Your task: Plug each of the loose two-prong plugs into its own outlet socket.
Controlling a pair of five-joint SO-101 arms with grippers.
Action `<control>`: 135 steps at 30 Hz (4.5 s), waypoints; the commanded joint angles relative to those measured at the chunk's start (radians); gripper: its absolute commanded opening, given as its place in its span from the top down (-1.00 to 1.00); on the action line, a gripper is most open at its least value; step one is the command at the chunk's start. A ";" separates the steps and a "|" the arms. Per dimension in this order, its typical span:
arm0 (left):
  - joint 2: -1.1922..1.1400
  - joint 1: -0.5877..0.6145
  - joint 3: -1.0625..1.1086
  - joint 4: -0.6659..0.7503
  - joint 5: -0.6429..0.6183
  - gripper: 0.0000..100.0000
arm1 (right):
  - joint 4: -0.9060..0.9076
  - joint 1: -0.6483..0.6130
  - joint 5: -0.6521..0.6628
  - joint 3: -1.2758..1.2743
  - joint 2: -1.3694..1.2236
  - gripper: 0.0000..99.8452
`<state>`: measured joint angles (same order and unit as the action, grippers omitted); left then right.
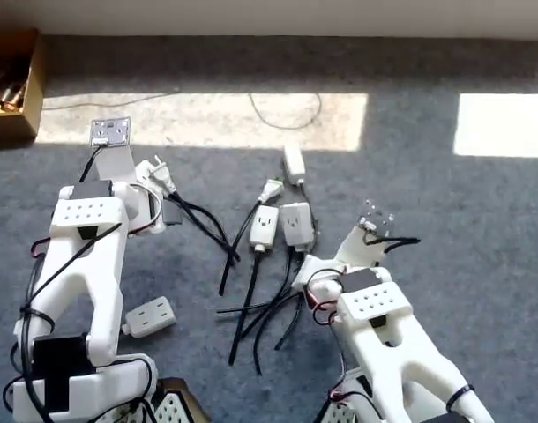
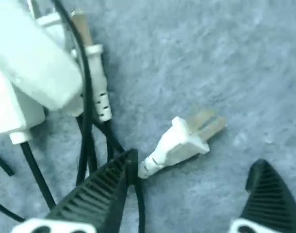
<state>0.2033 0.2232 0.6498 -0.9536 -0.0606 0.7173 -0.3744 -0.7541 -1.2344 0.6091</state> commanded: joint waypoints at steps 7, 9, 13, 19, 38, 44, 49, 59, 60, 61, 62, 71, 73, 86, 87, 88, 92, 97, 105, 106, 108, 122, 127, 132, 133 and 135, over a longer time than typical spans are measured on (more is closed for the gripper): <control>0.035 0.001 -0.004 0.012 -0.005 0.38 | -0.035 0.021 -0.144 0.018 -0.001 0.63; 0.035 0.001 -0.004 0.012 -0.005 0.38 | -0.047 0.021 -0.144 0.018 -0.001 0.64; 0.035 0.001 -0.004 0.012 -0.005 0.38 | -0.134 -0.007 -0.144 0.004 -0.010 0.64; 0.035 0.001 -0.004 0.012 -0.005 0.38 | -0.140 -0.163 -0.146 -0.013 -0.002 0.64; 0.035 0.001 0.008 0.014 -0.005 0.38 | -0.136 -0.209 -0.221 -0.082 -0.008 1.00; 0.035 0.001 0.012 0.015 -0.005 0.38 | -0.136 -0.079 -0.103 -0.077 0.001 0.99; 0.033 -0.001 0.018 0.034 -0.005 0.38 | -0.030 0.074 0.752 -0.024 -0.002 0.99; 0.042 -0.048 0.097 0.127 0.003 0.38 | 0.205 0.120 1.310 0.148 0.002 0.99; 0.042 -0.048 0.097 0.127 0.029 0.38 | 0.206 0.120 1.310 0.171 0.002 0.99; 0.042 -0.048 0.097 0.126 0.068 0.38 | 0.211 0.120 1.310 0.194 0.002 0.99; 0.042 -0.053 0.097 0.126 0.104 0.38 | 0.223 0.120 1.309 0.217 0.002 0.99; 0.045 -0.093 0.056 0.034 0.153 0.37 | 0.412 0.067 1.172 0.536 0.202 0.99; 0.068 -0.097 0.056 0.029 0.155 0.37 | 0.458 0.015 1.143 0.559 0.315 0.99; 1.135 -0.189 0.360 -0.189 0.305 0.28 | 0.205 -0.357 1.030 0.225 0.387 0.99; 1.207 -0.197 0.358 -0.236 0.305 0.28 | 0.185 -0.380 1.030 0.216 0.363 0.99; 1.268 -0.197 0.352 -0.284 0.302 0.28 | 0.170 -0.401 1.030 0.205 0.341 0.99; 1.405 -0.197 0.371 -0.351 0.292 0.28 | 0.110 -0.489 1.010 0.117 0.286 0.99; 1.412 -0.240 0.446 -0.321 0.288 0.29 | 0.090 -0.527 0.990 0.067 0.283 0.99; 1.412 -0.395 0.529 -0.302 0.290 0.29 | 0.093 -0.522 0.987 0.094 0.283 0.99; 1.412 -0.397 0.542 -0.287 0.290 0.29 | 0.096 -0.522 0.987 0.101 0.283 0.99; 1.412 -0.394 0.582 -0.238 0.292 0.29 | 0.122 -0.524 0.987 0.124 0.285 0.99; 1.411 -0.392 0.702 -0.123 0.295 0.29 | 0.374 -0.541 1.014 0.447 0.283 0.99; 1.411 -0.392 0.702 -0.127 0.295 0.29 | 0.443 -0.538 1.028 0.504 0.283 0.99; 1.411 -0.392 0.704 -0.130 0.295 0.29 | 0.441 -0.478 1.030 0.509 0.285 0.99; 1.411 -0.392 0.704 -0.130 0.295 0.29 | 0.441 -0.470 1.030 0.515 0.285 0.99; 1.411 -0.394 0.707 -0.130 0.299 0.29 | 0.447 -0.458 1.030 0.530 0.285 0.99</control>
<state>1.6226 -0.1619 1.3510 -1.0810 0.2294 1.1592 -0.8654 0.2631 -0.8032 0.8884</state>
